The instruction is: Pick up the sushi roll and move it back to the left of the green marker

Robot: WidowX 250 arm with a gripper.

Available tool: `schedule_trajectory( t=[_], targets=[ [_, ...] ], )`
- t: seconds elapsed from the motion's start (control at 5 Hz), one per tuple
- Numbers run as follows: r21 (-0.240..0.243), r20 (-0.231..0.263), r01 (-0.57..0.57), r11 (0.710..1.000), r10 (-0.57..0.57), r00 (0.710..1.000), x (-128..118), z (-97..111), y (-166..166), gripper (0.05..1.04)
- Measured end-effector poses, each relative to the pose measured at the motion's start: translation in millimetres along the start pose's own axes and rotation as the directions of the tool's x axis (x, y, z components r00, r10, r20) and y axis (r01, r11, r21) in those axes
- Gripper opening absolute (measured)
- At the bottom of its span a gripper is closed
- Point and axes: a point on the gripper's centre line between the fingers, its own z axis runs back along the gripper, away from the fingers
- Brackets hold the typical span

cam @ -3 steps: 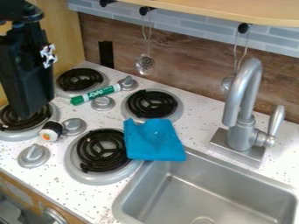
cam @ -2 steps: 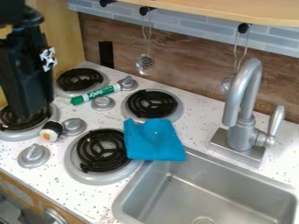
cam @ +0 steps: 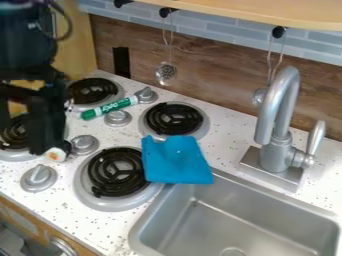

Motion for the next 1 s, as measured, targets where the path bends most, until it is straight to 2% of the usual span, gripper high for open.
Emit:
schedule_trajectory(
  t=[0.2,0.6,0.8,1.0],
  targets=[
    [0.032,-0.015,-0.079,0.996,0.079,0.997,14.9,-14.3,20.0,1.000],
    [0.134,0.007,-0.136,0.982,0.136,0.991,58.0,-44.9,63.1,1.000],
    [0.152,0.043,-0.118,0.981,0.113,0.993,84.0,-50.4,89.4,1.001],
    [0.154,0.100,-0.052,0.987,0.036,0.994,110.4,-58.8,102.4,1.001]
  ],
)
